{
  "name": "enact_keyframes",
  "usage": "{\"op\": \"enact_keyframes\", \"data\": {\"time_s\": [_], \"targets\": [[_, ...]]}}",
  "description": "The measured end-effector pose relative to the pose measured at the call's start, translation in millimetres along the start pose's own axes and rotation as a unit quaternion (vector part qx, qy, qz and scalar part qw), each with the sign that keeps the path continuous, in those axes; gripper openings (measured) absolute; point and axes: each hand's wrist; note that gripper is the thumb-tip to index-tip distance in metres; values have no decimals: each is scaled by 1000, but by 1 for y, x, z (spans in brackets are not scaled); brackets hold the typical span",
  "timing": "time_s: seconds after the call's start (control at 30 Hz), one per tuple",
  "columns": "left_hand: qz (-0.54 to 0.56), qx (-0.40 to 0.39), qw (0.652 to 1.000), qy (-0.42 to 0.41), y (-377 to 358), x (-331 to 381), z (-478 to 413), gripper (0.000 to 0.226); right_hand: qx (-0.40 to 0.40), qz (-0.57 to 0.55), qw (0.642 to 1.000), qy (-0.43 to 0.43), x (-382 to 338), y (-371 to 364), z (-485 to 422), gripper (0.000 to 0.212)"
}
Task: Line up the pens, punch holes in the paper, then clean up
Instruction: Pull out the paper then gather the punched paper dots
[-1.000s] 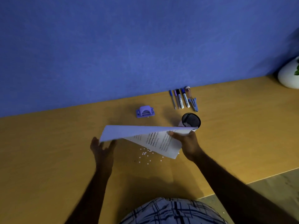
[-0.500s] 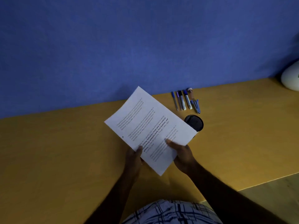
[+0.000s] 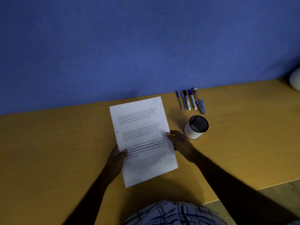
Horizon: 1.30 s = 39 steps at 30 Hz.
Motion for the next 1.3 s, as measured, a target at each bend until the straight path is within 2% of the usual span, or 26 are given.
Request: {"op": "enact_keyframes", "data": {"time_s": [0.07, 0.13, 0.27, 0.37, 0.43, 0.6, 0.77, 1.03, 1.3], "targets": [[-3, -5, 1000, -5, 0, 5, -3, 34, 7, 8, 1000, 14, 0, -12, -2, 20], [-10, 0, 1000, -15, 0, 9, -6, 34, 55, 38, 997, 34, 2, -21, -5, 12], [-16, 63, 998, -23, 4, 10, -10, 29, 111, 114, 984, 75, 4, -34, -9, 13], [-64, 143, 987, -25, 16, 4, -10, 23, 105, 147, 980, 81, 5, -51, -11, 12], [-104, 168, 980, -24, 26, -1, -9, 28, 97, 161, 979, 79, 8, -63, -13, 12], [-173, 200, 964, -13, 53, -14, -10, 34, 89, 172, 979, 66, 13, -96, -16, 16], [-222, 238, 946, -16, 78, -21, -11, 26, 66, 180, 980, 49, 19, -126, -20, 19], [-258, 267, 928, 38, 116, -38, -19, 25, 31, 234, 971, 28, 32, -165, -31, 24], [-248, 293, 921, 66, 143, -56, -25, 24, 29, 307, 950, 48, 45, -177, -41, 20]]}}
Point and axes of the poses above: each hand's wrist, its own z-axis away from the middle knuckle, its own y-axis out of the back of the hand, x = y × z, and after that the axes turned 7 degrees about x, right-handed
